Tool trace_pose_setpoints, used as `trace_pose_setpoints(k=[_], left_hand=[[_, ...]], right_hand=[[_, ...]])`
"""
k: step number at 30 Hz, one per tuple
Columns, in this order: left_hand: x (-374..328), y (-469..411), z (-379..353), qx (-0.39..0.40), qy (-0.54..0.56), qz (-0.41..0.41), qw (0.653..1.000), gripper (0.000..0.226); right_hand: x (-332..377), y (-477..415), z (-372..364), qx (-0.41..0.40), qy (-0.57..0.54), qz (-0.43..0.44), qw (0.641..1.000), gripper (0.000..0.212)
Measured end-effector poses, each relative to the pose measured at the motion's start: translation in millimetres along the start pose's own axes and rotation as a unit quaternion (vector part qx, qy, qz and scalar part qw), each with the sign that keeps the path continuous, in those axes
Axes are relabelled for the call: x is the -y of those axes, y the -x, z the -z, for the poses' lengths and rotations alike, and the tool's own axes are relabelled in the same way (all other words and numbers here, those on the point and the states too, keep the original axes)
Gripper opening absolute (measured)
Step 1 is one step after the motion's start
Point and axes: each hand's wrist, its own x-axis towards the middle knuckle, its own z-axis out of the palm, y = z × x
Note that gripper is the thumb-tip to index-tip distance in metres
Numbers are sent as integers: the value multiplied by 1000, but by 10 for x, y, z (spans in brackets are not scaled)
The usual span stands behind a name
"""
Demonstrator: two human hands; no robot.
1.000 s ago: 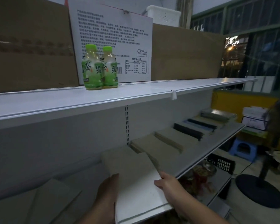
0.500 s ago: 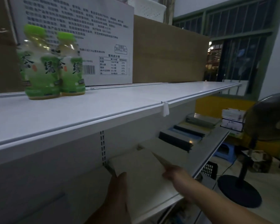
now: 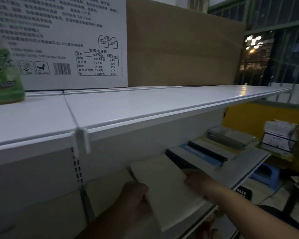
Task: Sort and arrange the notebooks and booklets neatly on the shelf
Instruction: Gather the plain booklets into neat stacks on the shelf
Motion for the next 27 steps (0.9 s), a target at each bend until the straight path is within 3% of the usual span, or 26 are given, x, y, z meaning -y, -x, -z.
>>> trace_pose_setpoints(k=[3, 5, 6, 8, 9, 10, 14, 19, 22, 23, 25, 26, 27], left_hand=[[13, -282, -251, -49, -4, -24, 998, 28], [36, -522, -329, -115, -43, -56, 991, 40], [36, -636, -337, -127, -69, -61, 988, 38], [-2, -751, -371, -161, -119, -59, 978, 7], [-27, -785, -380, -175, -140, -60, 973, 14], [-57, -803, -382, -177, -180, -54, 966, 23], [-50, -825, -406, -169, -260, -50, 949, 15], [49, -848, -362, -171, -256, -69, 949, 19], [-21, -810, -384, -182, -231, -77, 953, 11], [-72, -761, -402, -185, -232, -84, 951, 17], [-151, -728, -348, -188, -249, -115, 943, 60], [-197, -689, -300, -172, -269, -129, 939, 64], [-237, -631, -240, -168, -294, -132, 932, 51]], right_hand=[[65, -238, 236, 10, 53, 22, 998, 36], [81, -420, 333, 13, 66, 49, 997, 34], [80, -525, 349, 11, 77, 65, 995, 31], [55, -734, 334, 7, 128, 93, 987, 28], [32, -826, 311, 9, 156, 102, 982, 28], [1, -905, 285, 16, 175, 106, 979, 29], [-125, -1045, 245, 36, 169, 106, 979, 41], [-189, -1178, 262, 28, 156, 89, 983, 43], [-189, -1245, 262, 29, 210, 102, 972, 43], [-178, -1247, 260, 23, 222, 108, 969, 43], [-220, -1258, 271, 15, 235, 130, 963, 48], [-217, -1247, 286, 12, 235, 130, 963, 50], [-211, -1218, 303, 6, 258, 131, 957, 48]])
